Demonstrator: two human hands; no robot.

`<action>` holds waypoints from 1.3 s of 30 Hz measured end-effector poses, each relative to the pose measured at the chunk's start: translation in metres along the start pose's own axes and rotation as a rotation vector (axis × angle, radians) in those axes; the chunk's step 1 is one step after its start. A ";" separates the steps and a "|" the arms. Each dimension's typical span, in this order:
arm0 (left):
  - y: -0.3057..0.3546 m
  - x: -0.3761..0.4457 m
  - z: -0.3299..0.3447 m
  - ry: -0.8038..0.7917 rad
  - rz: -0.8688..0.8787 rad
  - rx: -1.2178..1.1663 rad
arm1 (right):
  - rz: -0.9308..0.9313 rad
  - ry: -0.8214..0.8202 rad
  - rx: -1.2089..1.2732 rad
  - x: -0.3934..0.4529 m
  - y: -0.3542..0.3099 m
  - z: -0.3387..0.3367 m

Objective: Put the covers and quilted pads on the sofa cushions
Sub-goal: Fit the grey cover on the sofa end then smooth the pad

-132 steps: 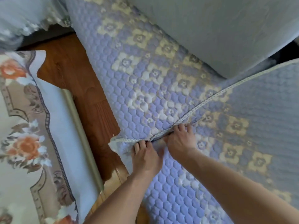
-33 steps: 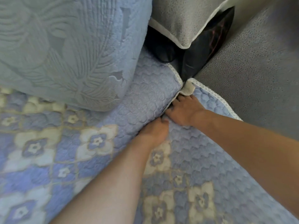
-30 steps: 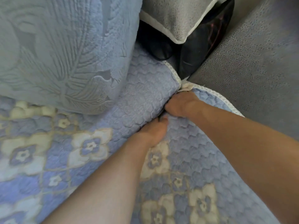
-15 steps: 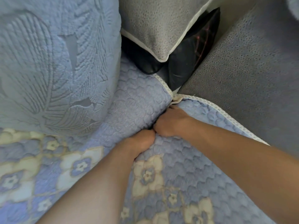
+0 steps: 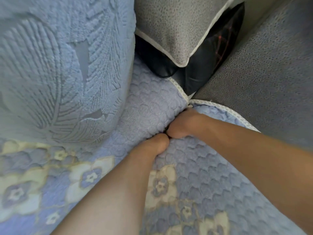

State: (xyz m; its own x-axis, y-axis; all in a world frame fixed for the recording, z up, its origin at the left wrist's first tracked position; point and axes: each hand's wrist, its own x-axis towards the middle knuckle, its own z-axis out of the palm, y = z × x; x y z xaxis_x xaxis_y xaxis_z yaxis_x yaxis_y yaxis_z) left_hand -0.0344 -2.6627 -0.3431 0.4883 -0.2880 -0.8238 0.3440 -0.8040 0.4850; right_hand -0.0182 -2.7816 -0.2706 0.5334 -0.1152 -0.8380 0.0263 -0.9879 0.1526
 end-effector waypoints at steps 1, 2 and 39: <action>-0.003 0.003 -0.003 0.009 0.020 0.022 | 0.047 0.087 -0.031 -0.003 0.004 0.004; -0.010 0.008 -0.004 0.000 0.038 0.058 | 0.116 0.159 -0.038 -0.005 0.007 0.011; 0.121 -0.004 0.074 0.318 1.031 1.162 | 0.694 0.705 0.612 -0.119 0.126 0.253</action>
State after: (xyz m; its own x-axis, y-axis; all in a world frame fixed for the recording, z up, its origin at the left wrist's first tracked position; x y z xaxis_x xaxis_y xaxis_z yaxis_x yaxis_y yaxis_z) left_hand -0.0535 -2.7974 -0.3028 0.3067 -0.9426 -0.1321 -0.9295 -0.3265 0.1714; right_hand -0.2918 -2.9187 -0.2844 0.6302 -0.7583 -0.1670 -0.7662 -0.6422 0.0247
